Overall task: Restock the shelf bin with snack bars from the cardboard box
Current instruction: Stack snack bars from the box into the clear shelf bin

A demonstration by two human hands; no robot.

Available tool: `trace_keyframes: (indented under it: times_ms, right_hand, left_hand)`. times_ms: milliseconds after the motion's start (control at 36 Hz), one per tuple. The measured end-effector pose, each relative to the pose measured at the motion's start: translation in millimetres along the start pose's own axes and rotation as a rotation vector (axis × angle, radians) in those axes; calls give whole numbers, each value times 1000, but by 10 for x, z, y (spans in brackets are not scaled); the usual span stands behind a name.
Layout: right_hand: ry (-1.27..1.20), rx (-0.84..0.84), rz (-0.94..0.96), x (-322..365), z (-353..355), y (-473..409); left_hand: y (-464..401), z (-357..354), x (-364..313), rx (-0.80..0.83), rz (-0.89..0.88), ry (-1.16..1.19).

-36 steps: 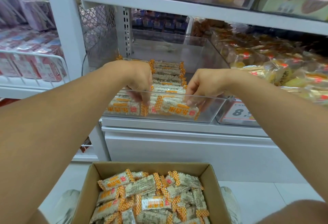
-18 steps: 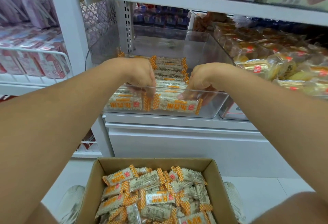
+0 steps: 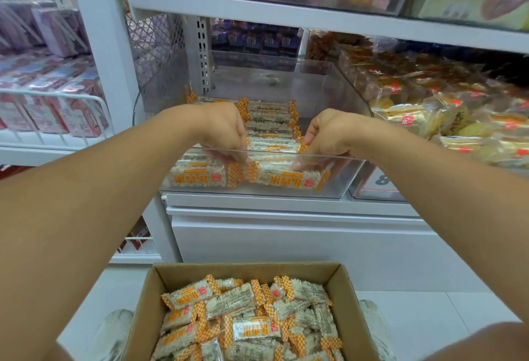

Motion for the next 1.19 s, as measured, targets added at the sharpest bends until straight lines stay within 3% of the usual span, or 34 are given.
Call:
trace_keyframes:
  times_ms: [222,444,583,694,750,889,1000,1056,1111,1139,1194]
  right_hand:
    - [162,87,-83,19,-58,-40]
    - [22,95,-50,70,-177,12]
    - [-125,182,-75,42,-121,-79]
    - [40,-90,-42,64,47,-81]
    - [63,-132,-10,98,46,-125]
    - [-262,159,-36,119,-72,-215]
    - [-236,169,-21,88,-61,-206]
    - [-41,-12,27,72,-15,-184]
    - [237,-430,223,101,66,-91]
    - [291,-643,362,118,65,13]
    - [196,-881,643,81,-45,347]
  left_hand:
    - [60,-27,1,-74,18,151]
    - [55,-48,-59,-86,43,201]
    - [26,-47,-60,-44,48,165]
    - [2,-29,-75,-121,-5,49]
    - [-15,-20,-64,-169,-44,-11]
    - [-10,20,73,-162,-22,-62]
    - [14,17,131,-189,-43,-41]
    - [52,17,116,-282,-95,-56]
    - [139,27,65,-443,-172,-89]
    - [204,25,26,-532,-226,-119]
    - [364,-20,-87,-685,-379,-192]
Point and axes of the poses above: each hand's wrist, its own y-axis away from the middle knuckle, its own z-axis out of the back of the hand, x = y × z, the point moved 3 cm from there along -y, towards the middle knuckle, and after that the axes turned 14 degrees about -z, right-handed, at the moved point
